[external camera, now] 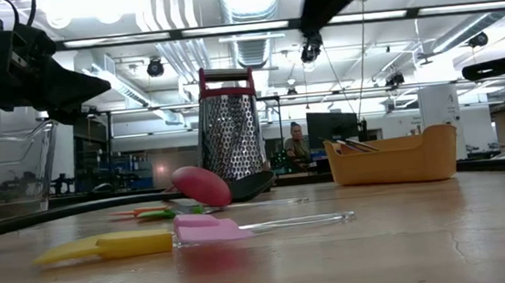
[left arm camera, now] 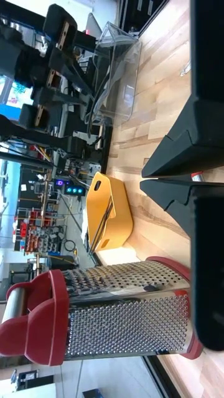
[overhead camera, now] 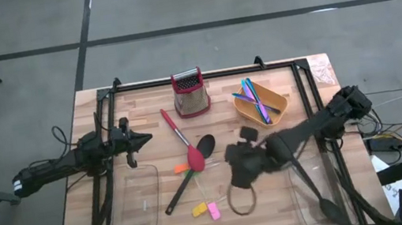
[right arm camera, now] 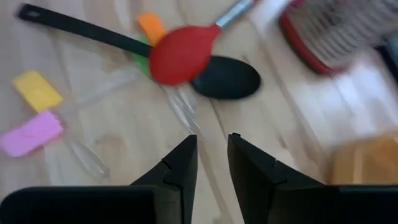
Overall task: Pick & Place Kitchen Items
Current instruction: Put the red slotted spoon into the right transparent bin
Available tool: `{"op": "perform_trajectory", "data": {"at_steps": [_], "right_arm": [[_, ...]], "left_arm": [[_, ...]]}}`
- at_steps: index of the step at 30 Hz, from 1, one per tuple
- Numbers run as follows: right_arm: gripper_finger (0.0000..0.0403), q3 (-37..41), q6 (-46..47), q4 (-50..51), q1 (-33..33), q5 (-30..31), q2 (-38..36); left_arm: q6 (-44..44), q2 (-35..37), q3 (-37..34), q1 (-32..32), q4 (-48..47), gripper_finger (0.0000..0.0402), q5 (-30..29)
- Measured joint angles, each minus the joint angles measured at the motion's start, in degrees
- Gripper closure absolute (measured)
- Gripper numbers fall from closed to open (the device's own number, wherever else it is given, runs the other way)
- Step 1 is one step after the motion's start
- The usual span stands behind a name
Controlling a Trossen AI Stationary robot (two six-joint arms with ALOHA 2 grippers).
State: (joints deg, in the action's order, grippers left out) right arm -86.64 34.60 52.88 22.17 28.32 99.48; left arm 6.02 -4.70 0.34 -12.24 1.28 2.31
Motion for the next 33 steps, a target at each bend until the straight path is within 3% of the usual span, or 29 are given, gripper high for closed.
{"op": "perform_trajectory", "data": {"at_steps": [6, 13, 21, 33], "right_arm": [[0.0316, 0.7, -13.6, -11.0, -6.8, -11.0, 0.0], [0.0346, 3.2, -23.2, -19.9, -13.5, -26.8, 0.0], [0.0345, 5.9, -23.8, -23.5, -18.7, -26.9, 0.0], [0.0254, 8.0, -21.3, -41.3, -21.6, -26.2, 0.8]], "left_arm": [[0.0, 0.0, 0.0, 0.0, 0.0, 0.0378, 0.0], [0.0, 0.0, 0.0, 0.0, 0.0, 0.0378, 0.0], [0.0, 0.0, 0.0, 0.0, 0.0, 0.0378, 0.0], [0.0, 0.0, 0.0, 0.0, 0.0, 0.0378, 0.0]]}}
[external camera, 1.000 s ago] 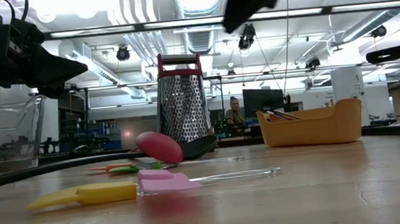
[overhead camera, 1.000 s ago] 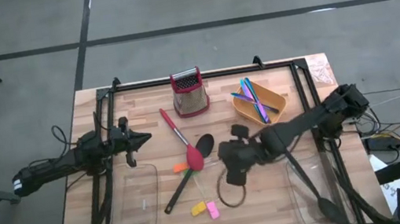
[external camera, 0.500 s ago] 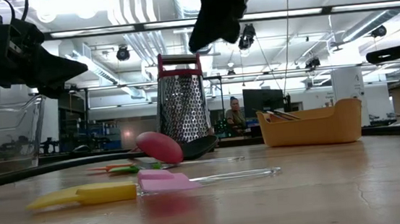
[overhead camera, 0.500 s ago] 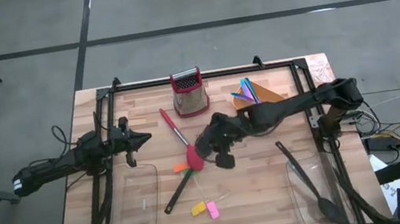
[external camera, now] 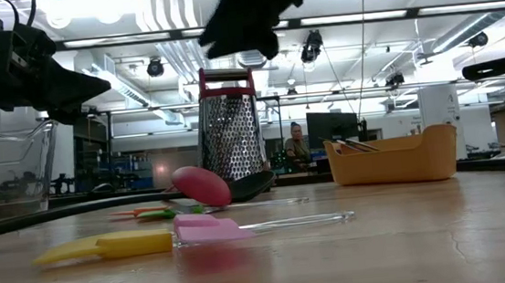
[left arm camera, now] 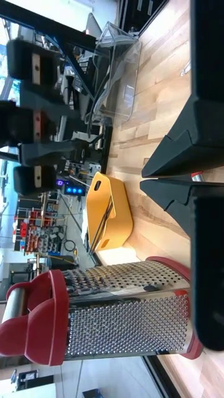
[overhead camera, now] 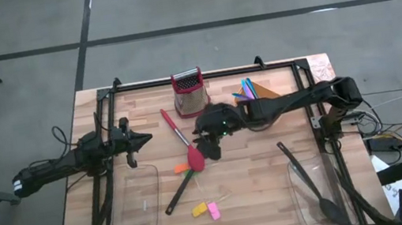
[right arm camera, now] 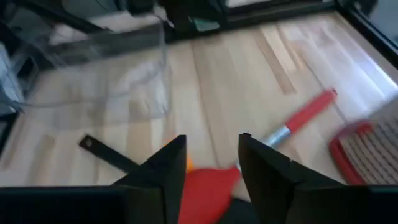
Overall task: Pick & Place Kitchen Items
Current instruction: Put the red slotted spoon into the right transparent bin
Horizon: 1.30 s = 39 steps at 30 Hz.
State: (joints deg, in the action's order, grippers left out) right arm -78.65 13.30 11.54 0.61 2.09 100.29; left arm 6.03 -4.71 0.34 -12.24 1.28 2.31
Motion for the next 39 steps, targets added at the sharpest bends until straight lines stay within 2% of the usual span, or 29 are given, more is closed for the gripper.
{"op": "perform_trajectory", "data": {"at_steps": [5, 9, 13, 19, 22, 24, 32, 39], "right_arm": [[0.0221, 0.0, -2.9, 2.6, -1.0, 0.2, -0.3], [0.0219, 0.0, -4.8, 3.6, -1.1, -5.3, -0.6], [0.0246, 0.4, -6.9, 3.0, -0.9, -8.3, -0.9], [0.0328, 4.0, -7.9, 1.7, -1.1, -7.9, -4.8], [0.0373, 8.5, -8.5, -2.3, -0.9, -8.2, -9.6], [0.0388, 12.9, -9.6, -6.0, -1.0, -8.2, -13.5], [0.0394, 33.3, -10.5, -18.2, -0.8, -8.2, -30.0], [0.0394, 45.6, -6.5, -23.8, -0.8, -8.2, -41.5]], "left_arm": [[0.0, 0.0, 0.0, 0.0, 0.0, 0.0378, 0.0], [0.0, 0.0, 0.0, 0.0, 0.0, 0.0378, 0.0], [0.0, 0.0, 0.0, 0.0, 0.0, 0.0378, 0.0], [0.0, 0.0, 0.0, 0.0, 0.0, 0.0378, 0.0], [0.0, 0.0, 0.0, 0.0, 0.0, 0.0378, 0.0], [0.0, 0.0, 0.0, 0.0, 0.0, 0.0378, 0.0], [0.0, 0.0, 0.0, 0.0, 0.0, 0.0378, 0.0], [0.0, 0.0, 0.0, 0.0, 0.0, 0.0378, 0.0]]}}
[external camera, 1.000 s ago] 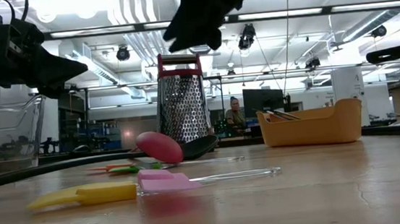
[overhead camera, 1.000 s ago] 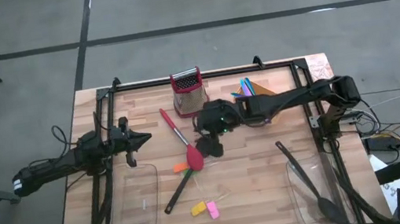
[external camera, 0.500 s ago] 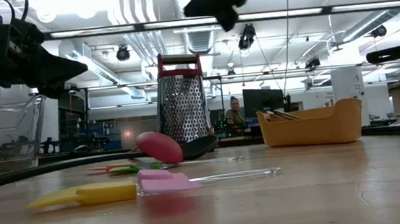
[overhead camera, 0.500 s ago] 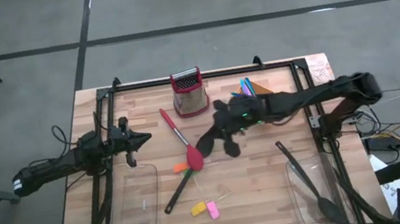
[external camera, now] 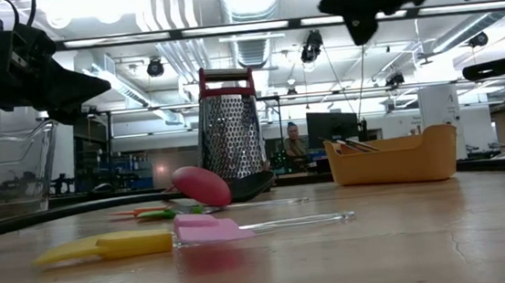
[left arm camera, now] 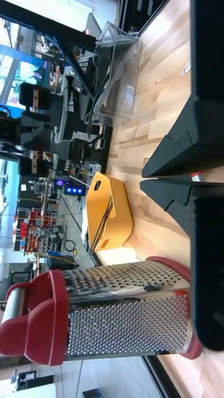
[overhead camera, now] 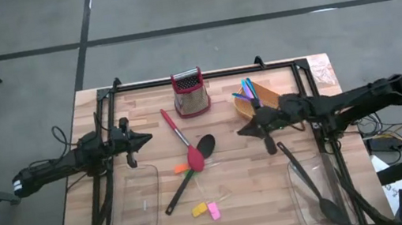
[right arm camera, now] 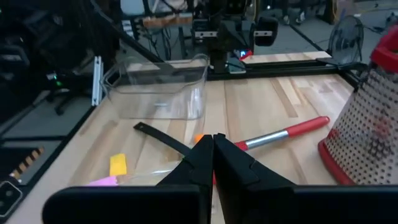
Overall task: Pick & Place Kitchen Items
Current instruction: Put the red slotted spoon into the right transparent bin
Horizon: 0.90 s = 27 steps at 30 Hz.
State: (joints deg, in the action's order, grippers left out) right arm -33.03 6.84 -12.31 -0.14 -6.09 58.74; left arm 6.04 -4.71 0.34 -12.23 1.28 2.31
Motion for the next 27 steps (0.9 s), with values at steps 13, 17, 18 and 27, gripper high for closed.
{"op": "perform_trajectory", "data": {"at_steps": [13, 17, 18, 27], "right_arm": [[0.0394, 10.0, 2.1, -9.0, 0.0, 0.0, -5.4], [0.0394, 9.9, 2.3, -9.3, 0.0, 0.0, -5.4], [0.0394, 9.9, 2.5, -9.3, 0.0, 0.0, -5.4], [0.0394, 10.0, 5.0, -9.0, 0.4, 0.0, -5.3]], "left_arm": [[-2.2, 0.0, 0.0, 0.0, 0.4, 0.0378, -0.8], [-2.5, 0.0, 0.0, 0.0, 2.6, 0.0378, -2.4], [-2.5, 0.0, 0.0, 0.0, 2.8, 0.0378, -2.4], [11.8, 0.0, 0.0, 0.0, 24.1, 0.0378, -2.4]]}}
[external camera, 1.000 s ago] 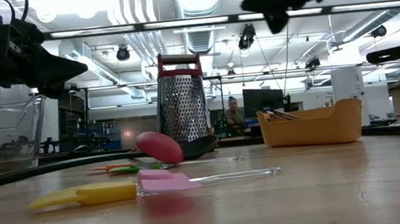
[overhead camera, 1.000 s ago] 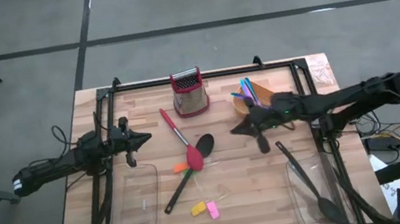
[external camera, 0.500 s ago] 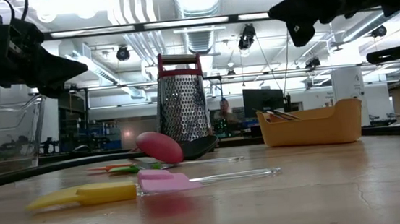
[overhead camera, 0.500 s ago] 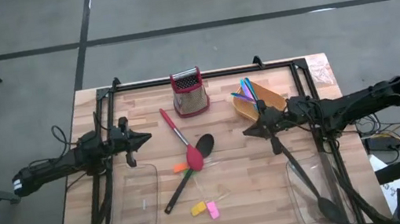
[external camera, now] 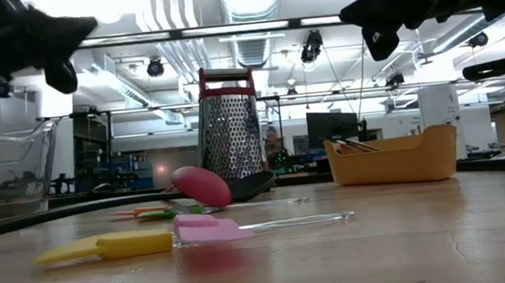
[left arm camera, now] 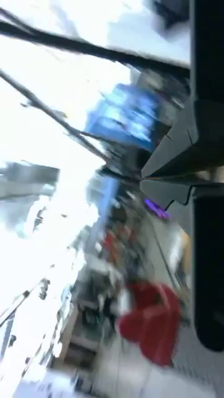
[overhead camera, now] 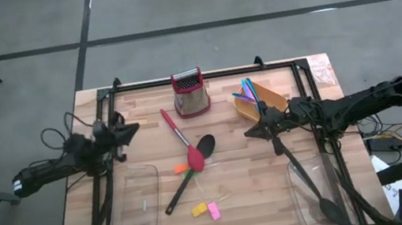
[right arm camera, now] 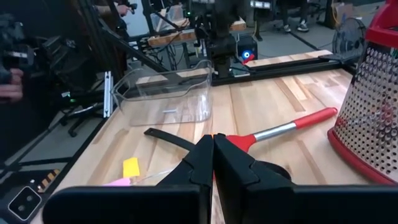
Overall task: Pick & Place Kitchen Items
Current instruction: Put the red slotted spoon into the right transparent bin
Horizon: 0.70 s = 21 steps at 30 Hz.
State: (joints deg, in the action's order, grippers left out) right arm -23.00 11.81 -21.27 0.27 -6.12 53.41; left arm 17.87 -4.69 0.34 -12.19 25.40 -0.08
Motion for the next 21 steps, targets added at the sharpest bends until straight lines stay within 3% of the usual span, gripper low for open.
{"op": "perform_trajectory", "data": {"at_steps": [2, 6, 10, 15, 21], "right_arm": [[0.0394, 0.1, 0.0, 0.0, 0.0, 0.0, 0.0], [0.0394, 0.1, -0.2, 0.0, 0.0, 0.1, 0.0], [0.0394, 0.1, -1.5, 0.0, 0.0, 0.1, 0.0], [0.0394, 0.1, -3.0, -0.4, -0.1, 1.0, 0.0], [0.0394, 0.1, -3.0, -0.4, -0.1, 2.0, 0.0]], "left_arm": [[7.0, 0.0, 0.0, 0.0, 4.0, 0.0378, -0.3], [8.8, -0.6, 0.5, 0.0, 6.9, 0.0378, -7.7], [5.6, -6.0, 5.0, 0.1, -2.8, 0.0378, -7.2], [-1.5, -19.1, 12.9, 0.0, -17.1, 0.0375, -7.3], [-9.3, -35.1, 24.9, 0.1, -29.9, 0.0325, -5.4]]}}
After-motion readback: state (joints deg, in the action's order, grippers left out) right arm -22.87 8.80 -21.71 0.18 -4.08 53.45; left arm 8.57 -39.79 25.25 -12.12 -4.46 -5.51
